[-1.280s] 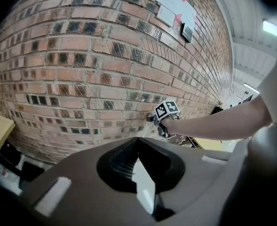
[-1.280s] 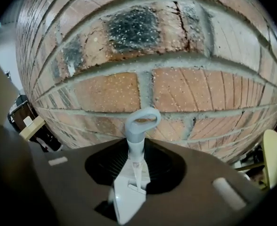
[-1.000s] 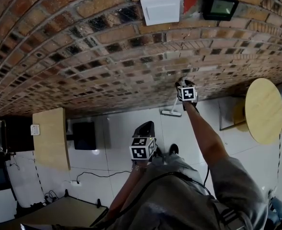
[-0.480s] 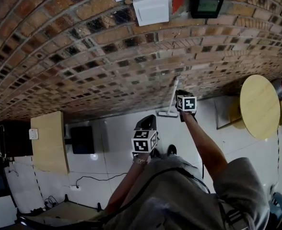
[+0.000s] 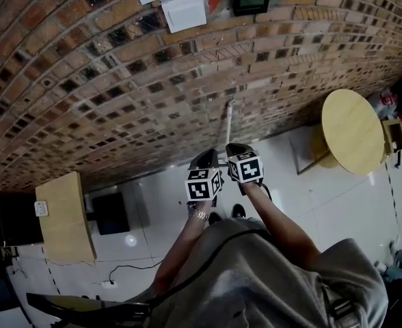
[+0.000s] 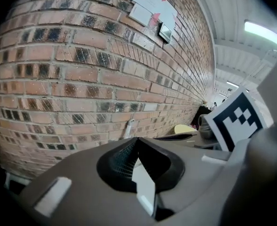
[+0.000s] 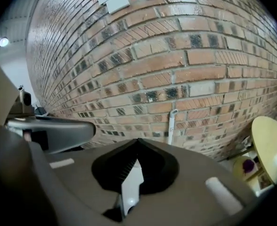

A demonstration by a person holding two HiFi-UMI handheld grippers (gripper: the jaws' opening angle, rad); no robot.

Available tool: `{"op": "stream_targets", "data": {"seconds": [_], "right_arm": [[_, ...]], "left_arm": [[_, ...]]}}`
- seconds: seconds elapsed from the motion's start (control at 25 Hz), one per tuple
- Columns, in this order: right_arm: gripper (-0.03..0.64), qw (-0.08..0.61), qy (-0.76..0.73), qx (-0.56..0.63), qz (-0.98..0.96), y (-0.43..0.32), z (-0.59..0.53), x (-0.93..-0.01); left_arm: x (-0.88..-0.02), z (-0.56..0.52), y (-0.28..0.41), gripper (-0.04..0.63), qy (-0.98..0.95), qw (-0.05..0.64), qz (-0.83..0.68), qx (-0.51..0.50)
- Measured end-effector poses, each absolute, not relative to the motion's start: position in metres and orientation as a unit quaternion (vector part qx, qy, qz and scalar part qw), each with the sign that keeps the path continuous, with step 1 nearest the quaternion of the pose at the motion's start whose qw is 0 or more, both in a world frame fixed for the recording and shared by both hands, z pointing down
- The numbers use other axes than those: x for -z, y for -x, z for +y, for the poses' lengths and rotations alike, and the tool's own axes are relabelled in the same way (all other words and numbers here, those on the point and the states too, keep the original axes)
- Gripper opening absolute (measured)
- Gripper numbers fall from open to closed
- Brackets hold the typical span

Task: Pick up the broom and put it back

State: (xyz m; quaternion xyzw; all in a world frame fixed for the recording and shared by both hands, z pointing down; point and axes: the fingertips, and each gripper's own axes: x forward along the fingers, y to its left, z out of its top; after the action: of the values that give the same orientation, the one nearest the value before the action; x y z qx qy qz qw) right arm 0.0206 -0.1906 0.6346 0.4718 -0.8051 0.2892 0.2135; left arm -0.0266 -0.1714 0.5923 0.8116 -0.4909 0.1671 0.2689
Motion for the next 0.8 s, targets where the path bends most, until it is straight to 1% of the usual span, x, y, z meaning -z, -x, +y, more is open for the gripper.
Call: {"op": "stream_targets", "data": {"seconds": [0.32, 0.8], "right_arm": [[-0.026, 0.197, -0.491, -0.273, -0.804, -0.033, -0.159, -0.599], [-0.026, 0.181, -0.478, -0.267, -0.817, -0.032, -0.126, -0.585]], "left_arm": [[-0.582, -0.152, 0.008, -0.029, -0.822, 0.261, -0.479, -0.165], [-0.576, -0.127, -0.009, -0.029, -0.832, 0.250, -0.466, -0.168]]}}
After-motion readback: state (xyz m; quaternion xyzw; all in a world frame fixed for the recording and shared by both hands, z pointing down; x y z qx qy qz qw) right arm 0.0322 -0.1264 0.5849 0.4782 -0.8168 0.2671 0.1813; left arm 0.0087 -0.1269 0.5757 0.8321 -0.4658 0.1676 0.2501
